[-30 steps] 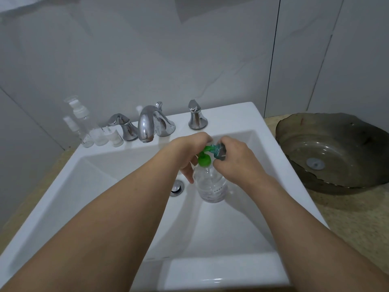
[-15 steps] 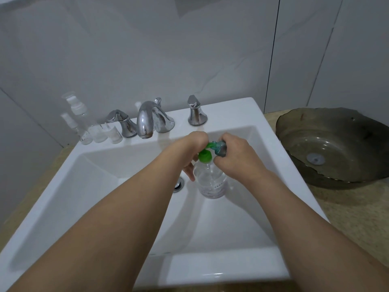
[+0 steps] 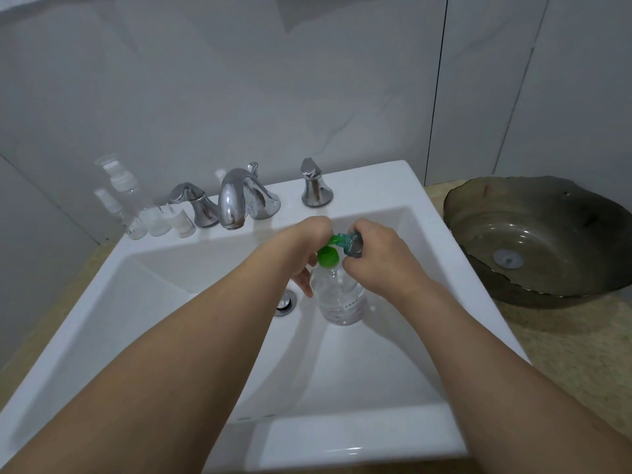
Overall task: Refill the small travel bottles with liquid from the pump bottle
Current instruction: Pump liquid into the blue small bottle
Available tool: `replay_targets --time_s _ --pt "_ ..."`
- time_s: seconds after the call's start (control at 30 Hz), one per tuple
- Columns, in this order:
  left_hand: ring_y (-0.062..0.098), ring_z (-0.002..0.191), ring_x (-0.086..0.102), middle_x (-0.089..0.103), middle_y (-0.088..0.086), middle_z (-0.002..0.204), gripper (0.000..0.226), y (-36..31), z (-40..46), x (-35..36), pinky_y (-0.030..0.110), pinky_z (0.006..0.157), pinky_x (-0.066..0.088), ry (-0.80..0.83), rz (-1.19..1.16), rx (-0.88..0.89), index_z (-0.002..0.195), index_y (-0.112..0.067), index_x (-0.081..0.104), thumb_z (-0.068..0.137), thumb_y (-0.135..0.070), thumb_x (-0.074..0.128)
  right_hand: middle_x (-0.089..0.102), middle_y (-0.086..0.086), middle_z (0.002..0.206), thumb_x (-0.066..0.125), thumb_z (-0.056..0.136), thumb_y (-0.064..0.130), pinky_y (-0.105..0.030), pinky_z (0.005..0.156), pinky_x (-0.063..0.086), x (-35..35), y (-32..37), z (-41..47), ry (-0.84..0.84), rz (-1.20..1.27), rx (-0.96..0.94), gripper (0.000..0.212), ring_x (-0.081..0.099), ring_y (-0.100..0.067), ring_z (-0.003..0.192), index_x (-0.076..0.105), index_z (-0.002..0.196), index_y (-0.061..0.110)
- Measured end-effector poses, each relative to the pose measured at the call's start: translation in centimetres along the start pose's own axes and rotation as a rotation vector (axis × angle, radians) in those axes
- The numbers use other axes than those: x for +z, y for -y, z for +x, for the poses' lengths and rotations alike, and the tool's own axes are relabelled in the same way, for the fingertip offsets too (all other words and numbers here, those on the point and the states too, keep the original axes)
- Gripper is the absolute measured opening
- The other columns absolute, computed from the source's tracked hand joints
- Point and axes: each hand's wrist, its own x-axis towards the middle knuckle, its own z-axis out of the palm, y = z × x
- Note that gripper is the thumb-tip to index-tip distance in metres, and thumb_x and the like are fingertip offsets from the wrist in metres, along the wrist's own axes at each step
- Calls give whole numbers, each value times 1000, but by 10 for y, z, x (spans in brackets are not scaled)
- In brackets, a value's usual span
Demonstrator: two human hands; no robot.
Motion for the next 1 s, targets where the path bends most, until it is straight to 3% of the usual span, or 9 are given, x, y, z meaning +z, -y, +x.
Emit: replay_targets --time_s 0.13,0.23,0.43,0.6,0.8,1.0 --pt "50 108 54 57 18 123 40 -5 -6 -7 75 87 49 150 -79 -35 119 -4 60 99 -30 37 55 -1 91 63 78 15 -38 70 47 -2 1 0 -55 24 -51 18 53 -23 84 51 92 14" --pt "56 128 42 49 20 134 43 -6 -7 -5 79 89 45 147 -89 -47 125 -7 56 99 -37 38 52 1 89 63 79 15 -37 69 47 -2 1 0 -58 14 -53 19 52 -21 81 50 92 16" --pt "59 102 60 55 22 125 47 -7 -3 -1 72 65 56 42 3 -24 129 1 56 96 -27 37 55 -3 89 63 78 15 -40 71 48 -2 0 0 -62 13 -24 18 52 -24 82 52 92 12" --pt "54 92 66 56 24 120 44 -3 0 7 65 77 59 -51 34 6 124 6 55 96 -16 30 54 -4 89 62 78 12 -39 70 47 -1 -1 0 -3 -12 0 20 53 -25 82 53 95 10" --pt "54 93 66 58 25 120 43 -2 -2 7 66 78 59 -63 36 36 122 6 57 95 -13 30 56 -4 93 63 79 14 -39 72 49 -1 -1 1 18 -25 26 22 54 -24 84 53 98 11" --pt "55 96 64 59 21 122 49 0 -2 -2 68 76 57 26 -16 29 125 -4 59 92 -31 37 54 -1 91 62 78 15 -37 71 46 0 0 0 -33 -18 -22 20 51 -22 84 52 95 13"
